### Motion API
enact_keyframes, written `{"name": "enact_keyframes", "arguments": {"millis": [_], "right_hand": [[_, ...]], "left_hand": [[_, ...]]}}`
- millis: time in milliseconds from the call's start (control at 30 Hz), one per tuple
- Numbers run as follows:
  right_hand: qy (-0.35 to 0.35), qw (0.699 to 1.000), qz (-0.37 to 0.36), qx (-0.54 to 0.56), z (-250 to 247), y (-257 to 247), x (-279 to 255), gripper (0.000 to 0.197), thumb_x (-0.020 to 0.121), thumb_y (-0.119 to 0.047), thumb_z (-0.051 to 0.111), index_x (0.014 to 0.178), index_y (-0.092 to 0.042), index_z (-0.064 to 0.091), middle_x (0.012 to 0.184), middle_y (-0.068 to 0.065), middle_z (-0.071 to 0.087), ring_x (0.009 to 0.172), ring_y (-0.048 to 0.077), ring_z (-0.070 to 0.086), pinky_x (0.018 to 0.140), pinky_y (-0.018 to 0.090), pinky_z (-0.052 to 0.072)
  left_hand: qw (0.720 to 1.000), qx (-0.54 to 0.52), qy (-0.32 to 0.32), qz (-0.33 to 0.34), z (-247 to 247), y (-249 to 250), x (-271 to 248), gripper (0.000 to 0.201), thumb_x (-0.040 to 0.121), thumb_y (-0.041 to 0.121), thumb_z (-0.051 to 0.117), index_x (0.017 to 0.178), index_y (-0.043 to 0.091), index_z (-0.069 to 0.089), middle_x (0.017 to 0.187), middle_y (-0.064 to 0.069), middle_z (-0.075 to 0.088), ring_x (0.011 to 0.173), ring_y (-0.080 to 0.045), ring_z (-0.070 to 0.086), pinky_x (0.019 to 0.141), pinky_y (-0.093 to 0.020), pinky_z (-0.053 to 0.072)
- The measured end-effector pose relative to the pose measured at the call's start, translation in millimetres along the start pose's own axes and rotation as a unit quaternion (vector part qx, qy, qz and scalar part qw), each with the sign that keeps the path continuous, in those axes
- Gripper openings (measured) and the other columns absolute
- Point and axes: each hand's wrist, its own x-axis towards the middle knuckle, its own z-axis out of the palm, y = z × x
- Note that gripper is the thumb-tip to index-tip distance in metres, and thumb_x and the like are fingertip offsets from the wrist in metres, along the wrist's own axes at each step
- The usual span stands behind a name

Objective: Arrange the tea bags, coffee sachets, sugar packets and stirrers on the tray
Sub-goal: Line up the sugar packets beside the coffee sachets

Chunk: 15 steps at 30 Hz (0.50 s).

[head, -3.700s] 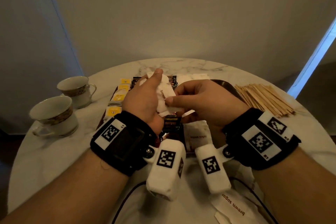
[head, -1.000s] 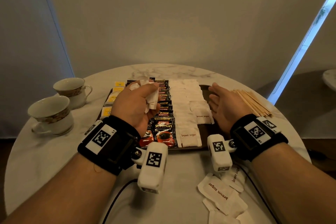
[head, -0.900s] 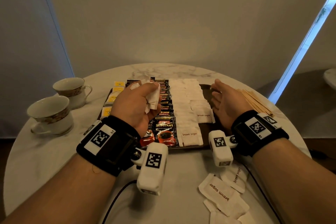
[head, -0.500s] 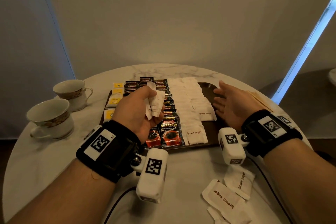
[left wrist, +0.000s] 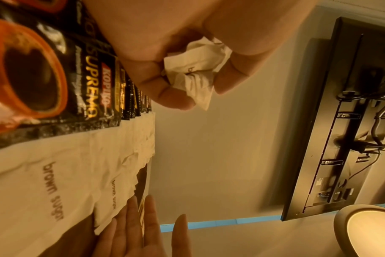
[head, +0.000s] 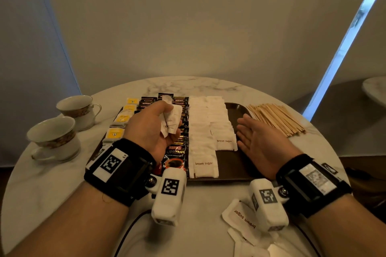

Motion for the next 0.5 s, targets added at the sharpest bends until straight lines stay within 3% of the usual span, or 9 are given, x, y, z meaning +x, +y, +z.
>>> {"name": "enact_keyframes", "arguments": {"millis": [100, 133, 200, 233, 300, 400, 500], "right_hand": [[-0.003, 1.000, 0.005, -0.009, 3, -7, -2, 0.080, 0.090, -0.041, 0.069, 0.158, -0.024, 0.032, 0.160, 0.005, 0.039, 0.147, 0.023, 0.037, 0.116, 0.043, 0.034], [-0.002, 1.000, -0.001, -0.016, 7, -12, -3, 0.076, 0.090, -0.040, 0.069, 0.156, -0.022, 0.037, 0.154, 0.006, 0.047, 0.142, 0.023, 0.044, 0.112, 0.043, 0.037], [0.007, 0.999, -0.034, -0.032, 22, -24, -4, 0.055, 0.092, -0.039, 0.069, 0.140, -0.016, 0.055, 0.122, -0.004, 0.069, 0.119, 0.015, 0.058, 0.099, 0.034, 0.044], [0.013, 0.997, -0.062, -0.053, 31, -29, -4, 0.049, 0.087, -0.042, 0.072, 0.130, -0.019, 0.064, 0.111, -0.008, 0.073, 0.114, 0.012, 0.061, 0.095, 0.032, 0.045], [0.020, 0.986, -0.124, -0.111, 46, -37, 1, 0.054, 0.074, -0.050, 0.077, 0.120, -0.021, 0.072, 0.115, -0.010, 0.073, 0.118, 0.013, 0.062, 0.100, 0.037, 0.046], [-0.039, 0.972, -0.166, -0.162, 68, -45, 2, 0.034, 0.087, -0.041, 0.077, 0.110, -0.017, 0.075, 0.113, -0.004, 0.076, 0.110, 0.016, 0.068, 0.103, 0.042, 0.051], [-0.111, 0.956, -0.175, -0.209, 82, -44, 1, 0.022, 0.089, -0.035, 0.076, 0.100, -0.015, 0.077, 0.097, 0.001, 0.078, 0.093, 0.019, 0.073, 0.089, 0.038, 0.056]], "left_hand": [[1.000, -0.004, -0.020, -0.002, 2, -1, -5, 0.016, 0.093, 0.011, 0.053, 0.102, 0.005, 0.065, 0.080, -0.012, 0.063, 0.065, -0.022, 0.062, 0.050, -0.029, 0.050], [1.000, -0.007, -0.029, -0.003, 3, -1, -6, 0.017, 0.092, 0.010, 0.050, 0.099, 0.004, 0.064, 0.080, -0.013, 0.063, 0.066, -0.024, 0.062, 0.050, -0.030, 0.051], [0.999, -0.010, -0.048, -0.004, 5, -2, -9, 0.015, 0.091, 0.004, 0.048, 0.096, 0.001, 0.062, 0.083, -0.016, 0.063, 0.068, -0.028, 0.066, 0.051, -0.032, 0.054], [0.998, -0.009, -0.059, -0.005, 6, -3, -11, 0.013, 0.093, 0.002, 0.049, 0.097, 0.001, 0.061, 0.088, -0.018, 0.065, 0.071, -0.030, 0.071, 0.052, -0.032, 0.056], [0.997, -0.002, -0.083, -0.002, 7, -4, -12, 0.011, 0.100, 0.001, 0.052, 0.106, 0.002, 0.061, 0.096, -0.020, 0.071, 0.078, -0.033, 0.077, 0.055, -0.033, 0.061], [0.993, 0.018, -0.112, 0.011, 5, -5, -11, 0.018, 0.102, 0.004, 0.056, 0.119, 0.009, 0.060, 0.101, -0.017, 0.078, 0.088, -0.036, 0.078, 0.059, -0.033, 0.064], [0.990, 0.053, -0.124, 0.031, 1, -7, -5, 0.030, 0.098, 0.008, 0.065, 0.128, 0.008, 0.061, 0.110, -0.018, 0.077, 0.094, -0.036, 0.077, 0.060, -0.032, 0.061]]}}
